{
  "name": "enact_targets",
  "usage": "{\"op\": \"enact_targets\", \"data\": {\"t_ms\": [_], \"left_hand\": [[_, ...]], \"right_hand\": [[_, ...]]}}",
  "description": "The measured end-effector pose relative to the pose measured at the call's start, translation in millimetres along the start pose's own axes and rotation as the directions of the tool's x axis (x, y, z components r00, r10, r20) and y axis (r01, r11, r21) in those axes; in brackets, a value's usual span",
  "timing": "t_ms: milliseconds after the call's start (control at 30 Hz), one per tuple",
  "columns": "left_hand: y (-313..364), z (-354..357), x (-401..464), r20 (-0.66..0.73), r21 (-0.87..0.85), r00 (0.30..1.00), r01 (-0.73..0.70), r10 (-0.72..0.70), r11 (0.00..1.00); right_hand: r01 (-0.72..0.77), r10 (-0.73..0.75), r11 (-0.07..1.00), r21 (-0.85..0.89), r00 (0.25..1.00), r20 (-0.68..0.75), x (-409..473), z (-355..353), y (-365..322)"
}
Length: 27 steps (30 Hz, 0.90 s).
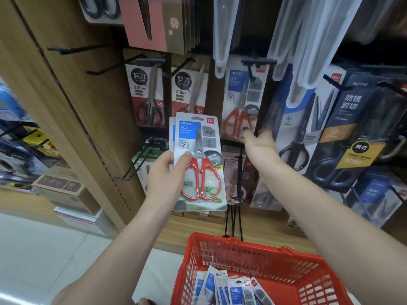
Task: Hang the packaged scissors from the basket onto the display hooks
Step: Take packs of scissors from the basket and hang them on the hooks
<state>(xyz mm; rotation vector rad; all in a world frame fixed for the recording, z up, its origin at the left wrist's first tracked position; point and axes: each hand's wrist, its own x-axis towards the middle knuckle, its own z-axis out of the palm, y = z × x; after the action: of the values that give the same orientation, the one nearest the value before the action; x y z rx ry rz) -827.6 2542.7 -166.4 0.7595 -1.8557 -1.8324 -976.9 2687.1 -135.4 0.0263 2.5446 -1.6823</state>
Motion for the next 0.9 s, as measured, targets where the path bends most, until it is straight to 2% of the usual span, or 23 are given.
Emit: {"op": "enact_targets", "data": {"t_ms": [133,200,267,400,600,900], "left_hand": [[0,3,0,0.017,-0.016,1.000,-0.008,0.009,1.000],[0,5,0,0.026,-0.004,0.999,-0.033,0.033,0.999],[1,7,-2,0.032,0.037,0.996,-0.085,0.083,0.996],[3,8,-5,0.055,0.058,0.990,-0.135,0.132,0.989],[15,7,-11,0.080,0.008,0.985,-0.156,0.154,0.988],[8,8,-7,0.071,0.153,0.965,-0.261,0.253,0.953]], "right_hand": [[-0.060,0.047,0.996,0.060,0.980,0.193,-38,-2,14],[-0.085,0.044,0.991,0.101,0.935,0.352,-56,-1,18],[-0.062,0.005,0.991,0.119,0.904,0.428,-68,2,20],[-0.060,-0.070,0.958,0.281,0.898,0.433,-75,1,21],[-0.092,-0.101,0.918,0.386,0.887,0.451,-82,-6,28],[0.024,-0.152,0.907,0.421,0.950,0.273,-94,-8,37]]}}
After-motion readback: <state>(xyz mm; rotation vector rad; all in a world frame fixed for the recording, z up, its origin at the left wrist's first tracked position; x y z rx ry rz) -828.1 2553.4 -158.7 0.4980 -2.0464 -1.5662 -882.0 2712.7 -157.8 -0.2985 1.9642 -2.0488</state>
